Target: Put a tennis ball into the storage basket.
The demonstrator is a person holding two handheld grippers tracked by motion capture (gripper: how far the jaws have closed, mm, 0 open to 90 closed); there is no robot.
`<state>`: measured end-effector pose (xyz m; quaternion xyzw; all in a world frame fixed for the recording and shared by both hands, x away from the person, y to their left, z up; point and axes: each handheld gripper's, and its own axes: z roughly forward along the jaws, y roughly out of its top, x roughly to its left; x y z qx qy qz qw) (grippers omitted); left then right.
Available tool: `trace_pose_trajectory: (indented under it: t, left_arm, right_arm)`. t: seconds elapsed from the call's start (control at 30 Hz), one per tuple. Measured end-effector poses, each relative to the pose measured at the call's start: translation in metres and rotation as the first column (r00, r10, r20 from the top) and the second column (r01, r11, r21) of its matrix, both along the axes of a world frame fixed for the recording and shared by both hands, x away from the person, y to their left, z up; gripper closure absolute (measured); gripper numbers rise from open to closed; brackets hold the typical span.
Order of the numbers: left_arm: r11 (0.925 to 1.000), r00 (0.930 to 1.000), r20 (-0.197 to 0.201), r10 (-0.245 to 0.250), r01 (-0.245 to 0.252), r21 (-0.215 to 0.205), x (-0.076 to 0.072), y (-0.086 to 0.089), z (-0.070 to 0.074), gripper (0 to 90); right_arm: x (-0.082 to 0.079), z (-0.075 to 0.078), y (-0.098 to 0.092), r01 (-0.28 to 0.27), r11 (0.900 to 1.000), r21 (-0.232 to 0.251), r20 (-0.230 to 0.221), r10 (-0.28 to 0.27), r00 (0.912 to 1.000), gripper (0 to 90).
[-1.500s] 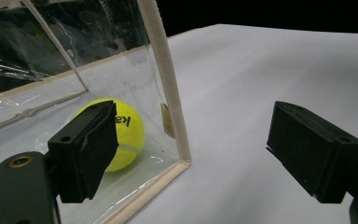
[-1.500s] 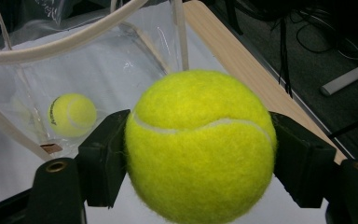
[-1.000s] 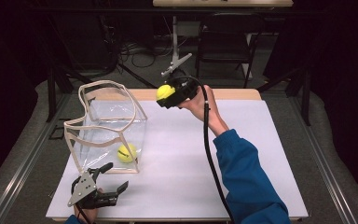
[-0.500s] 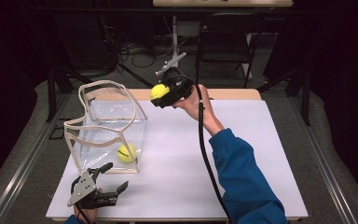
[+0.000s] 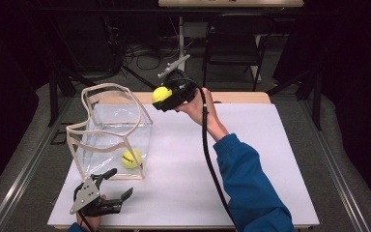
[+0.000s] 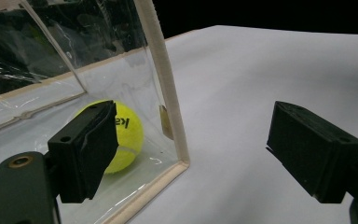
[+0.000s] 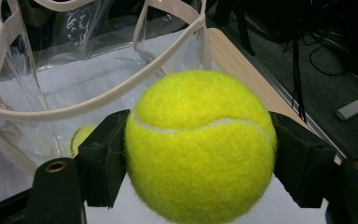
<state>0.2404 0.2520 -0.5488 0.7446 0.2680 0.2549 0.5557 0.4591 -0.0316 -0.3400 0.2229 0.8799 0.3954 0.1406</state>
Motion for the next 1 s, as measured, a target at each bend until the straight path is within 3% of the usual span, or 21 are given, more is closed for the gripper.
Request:
trace_pose_trajectory:
  t: [1.0]
  left_arm:
    - [0.9997, 0.9998, -0.004, -0.021, 0.021, 0.01, 0.0, -0.002, -0.001, 15.9]
  right_arm:
    - [-0.018, 0.019, 0.028, -0.069, 0.997, 0.016, 0.059, 0.068, 0.9959, 26.4]
